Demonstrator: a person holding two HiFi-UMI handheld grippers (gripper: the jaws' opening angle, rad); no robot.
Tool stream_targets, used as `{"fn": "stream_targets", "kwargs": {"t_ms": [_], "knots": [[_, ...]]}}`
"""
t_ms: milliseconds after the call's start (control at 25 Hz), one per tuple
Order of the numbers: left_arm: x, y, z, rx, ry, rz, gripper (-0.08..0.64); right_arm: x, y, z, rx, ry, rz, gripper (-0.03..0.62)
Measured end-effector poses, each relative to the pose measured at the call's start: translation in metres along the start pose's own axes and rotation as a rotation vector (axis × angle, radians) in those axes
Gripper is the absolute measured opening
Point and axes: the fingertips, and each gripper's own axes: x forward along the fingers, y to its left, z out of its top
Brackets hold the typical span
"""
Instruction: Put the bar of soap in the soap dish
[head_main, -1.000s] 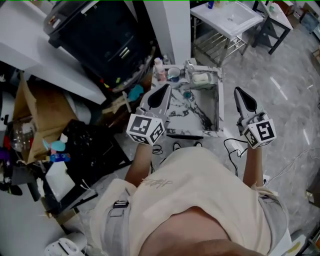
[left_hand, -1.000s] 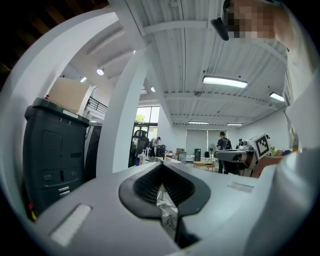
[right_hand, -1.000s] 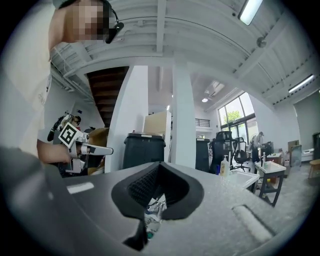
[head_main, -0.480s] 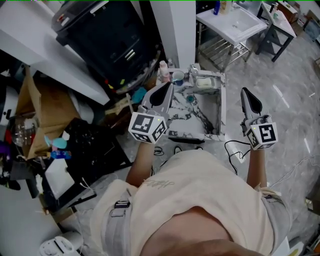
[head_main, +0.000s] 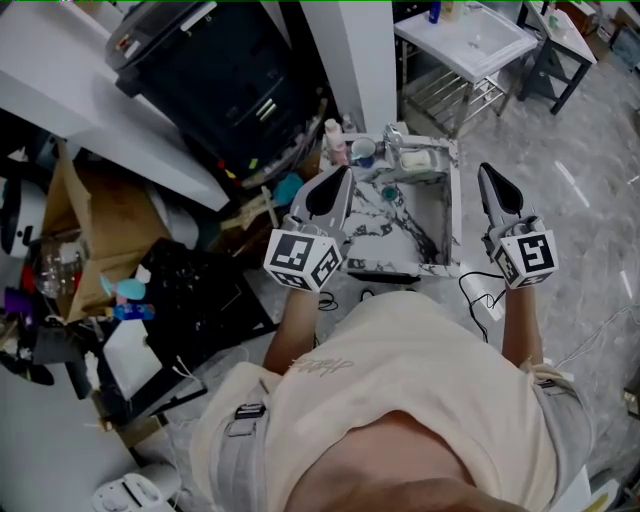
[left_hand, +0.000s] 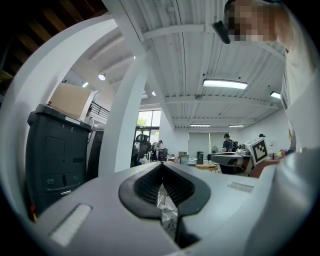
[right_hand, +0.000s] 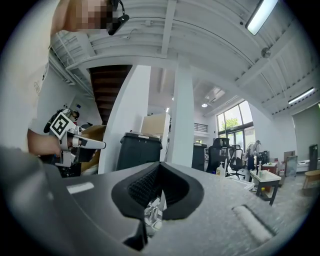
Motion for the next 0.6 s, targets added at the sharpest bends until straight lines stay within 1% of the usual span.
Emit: {"fn": "stream_targets", "kwargs": {"t_ms": [120, 240, 440, 600], "knots": [[-0.001, -0.002, -0.012, -0.014, 0.027, 0.001, 0.015, 0.000, 0.001, -0.003, -0.007, 0.013, -0.001, 0.002], [-0.001, -0.001, -0.016, -0.019, 0.042, 0.004, 0.015, -0.002, -0.001, -0.008, -0.010, 0.032, -0.005, 0.002], [0.003, 0.003, -0.019, -0.018, 0.049, 0.006, 0.015, -0.003, -0.007, -0.017, 0.008, 0.044, -0.027, 0.002], [0.009, 0.007, -0.022, -0.026, 0.044, 0.012, 0.015, 0.003, -0.010, -0.020, -0.001, 0.054, -0.020, 0.002]]}}
